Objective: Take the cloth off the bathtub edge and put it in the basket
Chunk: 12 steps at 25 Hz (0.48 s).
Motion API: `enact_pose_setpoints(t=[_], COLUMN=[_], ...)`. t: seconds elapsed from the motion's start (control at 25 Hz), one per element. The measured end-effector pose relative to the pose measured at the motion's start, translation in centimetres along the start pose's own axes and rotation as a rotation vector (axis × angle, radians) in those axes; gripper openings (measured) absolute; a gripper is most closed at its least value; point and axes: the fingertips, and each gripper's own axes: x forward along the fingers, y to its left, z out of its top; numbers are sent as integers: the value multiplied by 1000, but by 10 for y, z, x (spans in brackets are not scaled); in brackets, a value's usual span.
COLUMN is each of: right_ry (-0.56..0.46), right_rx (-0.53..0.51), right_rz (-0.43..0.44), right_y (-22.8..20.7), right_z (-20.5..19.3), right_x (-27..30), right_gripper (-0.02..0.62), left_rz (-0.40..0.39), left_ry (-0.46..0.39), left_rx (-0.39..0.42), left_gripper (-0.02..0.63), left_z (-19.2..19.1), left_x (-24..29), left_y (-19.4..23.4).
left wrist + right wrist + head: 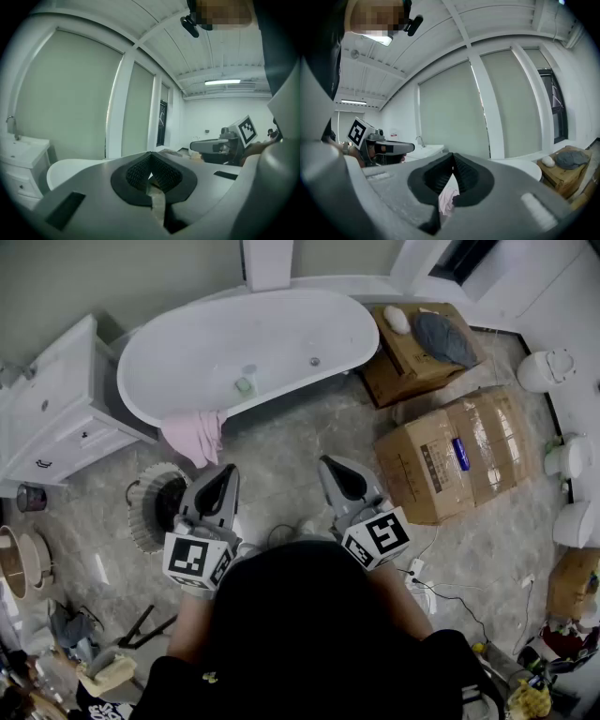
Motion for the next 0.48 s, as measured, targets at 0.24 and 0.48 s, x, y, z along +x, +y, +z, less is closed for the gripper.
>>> enact_pose_setpoints(t=[0.24,0.48], right_ry=[1,-26], right_rx=[1,58], right_rz=[6,29], right_y=[-19,-51], right_z=[-1,0], right_x=[-7,-23], right_gripper=[-4,-3], left_rz=[8,30], left_ry=[13,20], left_rx=[-5,2], left_gripper=[6,5], left_z=[-2,-2], left_x=[14,38], left_y=[-12,-32])
